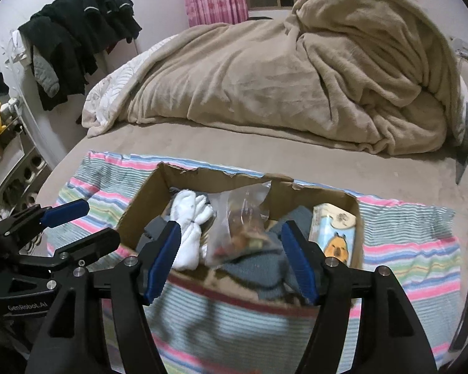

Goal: Organize objects

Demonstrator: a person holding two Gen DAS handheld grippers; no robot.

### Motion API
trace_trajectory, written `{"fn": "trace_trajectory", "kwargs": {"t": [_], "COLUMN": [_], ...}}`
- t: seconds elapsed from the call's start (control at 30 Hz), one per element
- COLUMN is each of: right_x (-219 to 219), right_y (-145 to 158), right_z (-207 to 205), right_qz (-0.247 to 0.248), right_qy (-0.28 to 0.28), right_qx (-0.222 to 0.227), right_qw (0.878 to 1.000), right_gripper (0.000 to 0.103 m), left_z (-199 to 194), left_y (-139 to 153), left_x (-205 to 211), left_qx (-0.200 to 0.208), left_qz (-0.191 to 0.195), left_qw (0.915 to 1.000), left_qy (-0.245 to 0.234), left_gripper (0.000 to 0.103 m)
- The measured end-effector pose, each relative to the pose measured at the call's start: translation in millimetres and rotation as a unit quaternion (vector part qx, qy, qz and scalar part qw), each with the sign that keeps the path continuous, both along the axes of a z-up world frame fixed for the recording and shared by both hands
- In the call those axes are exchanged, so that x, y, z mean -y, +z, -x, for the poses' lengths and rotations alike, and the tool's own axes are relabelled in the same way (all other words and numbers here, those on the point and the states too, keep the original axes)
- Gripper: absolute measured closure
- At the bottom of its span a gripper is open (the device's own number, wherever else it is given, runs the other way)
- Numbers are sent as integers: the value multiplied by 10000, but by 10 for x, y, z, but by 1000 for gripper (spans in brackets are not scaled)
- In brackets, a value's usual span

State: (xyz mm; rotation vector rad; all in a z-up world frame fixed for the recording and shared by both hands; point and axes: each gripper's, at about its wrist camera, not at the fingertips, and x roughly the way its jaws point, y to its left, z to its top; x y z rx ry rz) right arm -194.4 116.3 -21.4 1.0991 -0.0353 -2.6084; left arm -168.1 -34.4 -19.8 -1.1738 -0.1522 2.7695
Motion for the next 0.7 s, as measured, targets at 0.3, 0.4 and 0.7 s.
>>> {"fn": "trace_trajectory", "kwargs": {"t": [0.3, 0.4, 0.7], "right_x": [-52, -60, -84], "right_y": [223, 286, 439], "right_z": [-472, -628, -1037], "right_qz": [4, 5, 25], "right_qy": [-58, -78, -112], "right_qx": [-171, -224, -358], "right_qw": [9998, 9997, 9993], "right_gripper": [33, 33, 33], "left_z": [-420, -553, -971], "left_y": [225, 278, 414], "left_x": [-91, -113, -96], "left_qx": [-124, -160, -277], "left_qz": [-37, 19, 3], "left_qw": [9999, 9999, 9996], "left_qy": [-62, -5, 91], "left_gripper": [26, 26, 10]}}
